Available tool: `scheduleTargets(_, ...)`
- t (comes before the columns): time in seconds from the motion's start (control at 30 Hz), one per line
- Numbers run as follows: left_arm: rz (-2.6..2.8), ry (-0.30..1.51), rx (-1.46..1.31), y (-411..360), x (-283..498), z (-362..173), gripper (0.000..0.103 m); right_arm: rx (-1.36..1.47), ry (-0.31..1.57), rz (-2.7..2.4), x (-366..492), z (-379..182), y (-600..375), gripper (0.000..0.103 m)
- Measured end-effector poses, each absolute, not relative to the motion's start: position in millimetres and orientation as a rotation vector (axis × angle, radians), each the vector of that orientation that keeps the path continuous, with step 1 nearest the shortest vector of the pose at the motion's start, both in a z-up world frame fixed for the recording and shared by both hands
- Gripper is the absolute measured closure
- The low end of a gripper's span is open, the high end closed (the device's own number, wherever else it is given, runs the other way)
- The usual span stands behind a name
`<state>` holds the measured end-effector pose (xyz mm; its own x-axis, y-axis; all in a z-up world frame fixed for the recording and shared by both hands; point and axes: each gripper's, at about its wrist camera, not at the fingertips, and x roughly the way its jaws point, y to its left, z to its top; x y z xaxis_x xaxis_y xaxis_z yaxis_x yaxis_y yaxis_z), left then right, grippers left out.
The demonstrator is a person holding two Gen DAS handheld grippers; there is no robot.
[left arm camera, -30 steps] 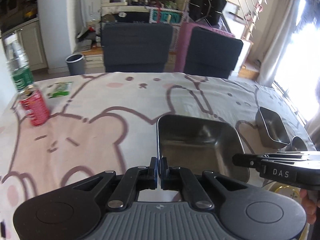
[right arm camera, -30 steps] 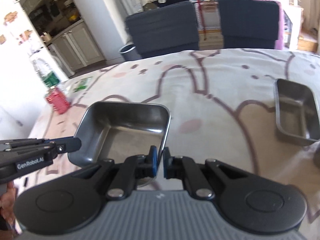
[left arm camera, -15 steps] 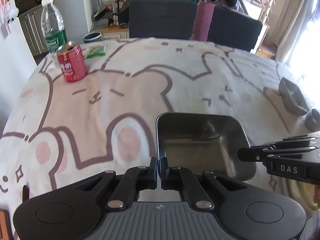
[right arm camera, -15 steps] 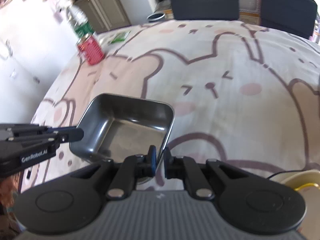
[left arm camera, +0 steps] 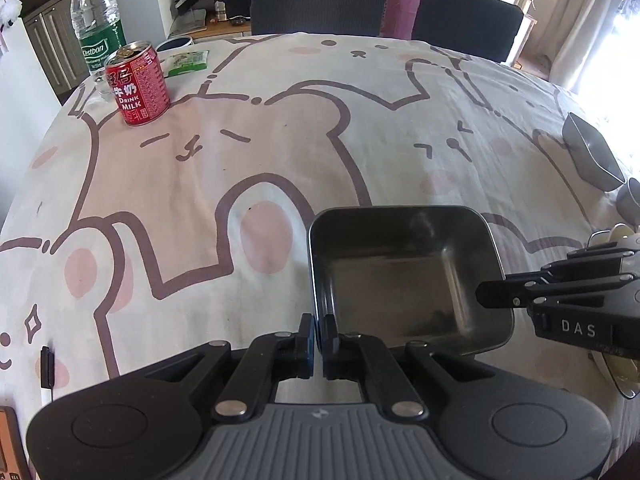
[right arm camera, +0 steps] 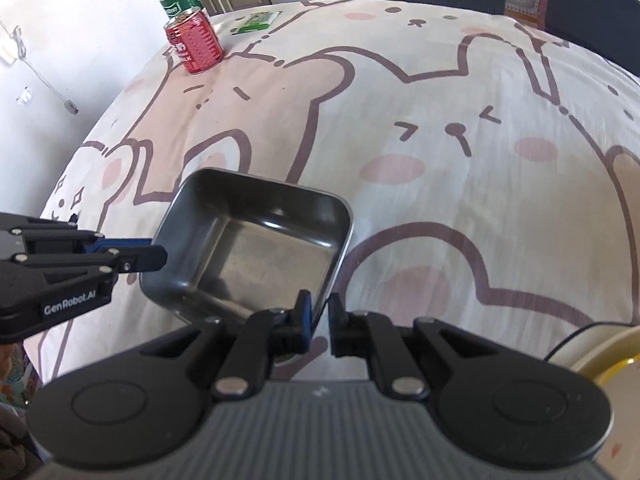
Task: Organize plates and bowls
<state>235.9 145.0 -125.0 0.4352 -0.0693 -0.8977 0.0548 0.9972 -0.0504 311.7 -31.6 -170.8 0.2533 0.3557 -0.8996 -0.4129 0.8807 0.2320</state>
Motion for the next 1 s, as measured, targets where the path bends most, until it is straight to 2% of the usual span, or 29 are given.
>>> scheduleTargets(0.37, -0.075, 1.122, -0.020, 147.3, 238.8, -126.3, 0.095, -0.021, 1.218, 0.515, 310.8, -170.2, -33.4, 0.091)
scheduleTargets(0.43, -0.071, 1.123, -0.019, 148.1, 238.9, -126.6, 0.086, -0.021, 1.212, 0.508, 310.9, -169.6, -33.9, 0.086)
scheduleTargets(0.5, -0.072, 1.124, -0.023, 149.4, 239.0, -127.2, 0.073, -0.025, 1.212, 0.499, 311.9, -169.2, -35.2, 0.075)
scheduleTargets(0.57, -0.072, 1.126, -0.024, 150.2, 238.7, -127.4, 0.066, -0.015, 1.209, 0.493, 312.2, -168.7, -37.2, 0.061)
scheduleTargets(0.63, -0.066, 1.127, -0.020, 151.0, 238.5, -127.8, 0.061, -0.015, 1.204, 0.486, 312.4, -168.0, -38.3, 0.057)
scheduleTargets(0.73, -0.065, 1.124, -0.026, 153.1, 238.1, -127.6, 0.047, -0.006, 1.201, 0.479, 312.9, -167.7, -39.6, 0.048)
scheduleTargets(0.8, -0.061, 1.117, -0.027, 154.7, 237.7, -126.6, 0.028, -0.003, 1.193, 0.469, 313.2, -167.2, -40.1, 0.042)
scheduleTargets(0.9, -0.051, 1.111, -0.027, 157.5, 237.4, -125.5, 0.012, -0.002, 1.179, 0.457, 313.9, -165.3, -42.0, 0.035)
scheduleTargets(1.0, -0.030, 1.116, -0.017, 160.5, 237.6, -126.2, 0.003, 0.012, 1.167, 0.452, 315.0, -163.8, -44.5, 0.016)
